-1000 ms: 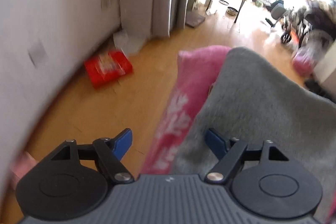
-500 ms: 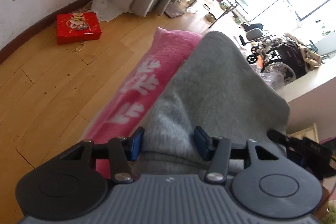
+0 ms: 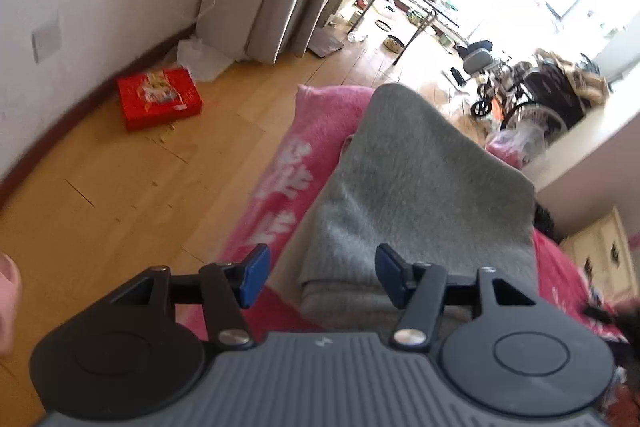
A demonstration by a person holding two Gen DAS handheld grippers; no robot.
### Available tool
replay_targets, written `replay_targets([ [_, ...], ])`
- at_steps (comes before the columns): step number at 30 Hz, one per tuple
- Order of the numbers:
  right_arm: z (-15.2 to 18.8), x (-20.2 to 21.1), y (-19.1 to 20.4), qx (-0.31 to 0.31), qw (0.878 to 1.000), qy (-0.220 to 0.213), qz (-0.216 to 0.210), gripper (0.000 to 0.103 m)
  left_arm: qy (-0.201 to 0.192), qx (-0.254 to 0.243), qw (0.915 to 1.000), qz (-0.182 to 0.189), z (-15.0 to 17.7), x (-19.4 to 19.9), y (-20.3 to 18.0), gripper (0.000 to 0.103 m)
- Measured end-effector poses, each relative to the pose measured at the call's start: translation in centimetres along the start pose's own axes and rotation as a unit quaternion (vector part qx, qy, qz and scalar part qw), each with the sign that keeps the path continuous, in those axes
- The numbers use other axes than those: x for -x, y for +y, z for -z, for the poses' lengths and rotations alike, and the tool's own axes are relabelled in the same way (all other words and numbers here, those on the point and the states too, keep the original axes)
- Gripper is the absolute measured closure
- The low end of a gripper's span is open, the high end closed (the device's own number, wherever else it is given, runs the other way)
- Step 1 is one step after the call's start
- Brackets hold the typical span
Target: Fold clothes
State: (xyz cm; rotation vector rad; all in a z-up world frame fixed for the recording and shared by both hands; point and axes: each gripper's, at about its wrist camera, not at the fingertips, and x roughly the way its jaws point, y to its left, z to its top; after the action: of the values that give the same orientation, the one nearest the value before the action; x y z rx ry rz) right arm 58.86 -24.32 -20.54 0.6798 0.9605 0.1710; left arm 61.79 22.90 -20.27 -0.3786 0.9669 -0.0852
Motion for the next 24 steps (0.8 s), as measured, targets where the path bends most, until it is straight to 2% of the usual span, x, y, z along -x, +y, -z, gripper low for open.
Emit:
replay_targets([
  [4, 6.9, 10.8, 2.7, 0.042, 0.994, 0.02, 0.102, 0.036, 0.01, -0.068, 0.997, -0.034, -0.4, 5.7, -2.2, 0.038],
  [7, 8.5, 15.5, 6.6, 0.097, 0.986, 0.01, 0.134, 0.04, 0.023, -0.101, 0.993, -0.057, -0.8, 10.3, -4.7, 0.032],
  [11, 7.2, 20.0, 9.8, 0.141, 0.983, -0.058, 0.103, 0.051, 0.028, -0.127, 0.989, -0.07, -1.3, 16.1, -9.6, 0.027],
  [14, 6.2, 23.3, 12.2, 0.172, 0.976, -0.11, 0.079, 0.051, 0.007, -0.151, 0.9864, -0.065, -0.8, 18.4, -14.4, 0.026],
  [17, 6.5, 26.2, 10.8, 0.202, 0.966, -0.148, 0.064, 0.05, -0.023, -0.16, 0.9854, -0.054, 0.9, 20.2, -19.4, 0.026],
  [21, 6.7, 29.2, 7.9, 0.258, 0.954, -0.149, 0.042, 0.05, -0.075, -0.127, 0.9877, -0.053, 6.0, 24.6, -24.6, 0.021],
  [24, 6.8, 31.6, 6.3, 0.312, 0.94, -0.135, 0.018, 0.05, -0.136, -0.085, 0.986, -0.046, 10.7, 29.0, -26.8, 0.008],
])
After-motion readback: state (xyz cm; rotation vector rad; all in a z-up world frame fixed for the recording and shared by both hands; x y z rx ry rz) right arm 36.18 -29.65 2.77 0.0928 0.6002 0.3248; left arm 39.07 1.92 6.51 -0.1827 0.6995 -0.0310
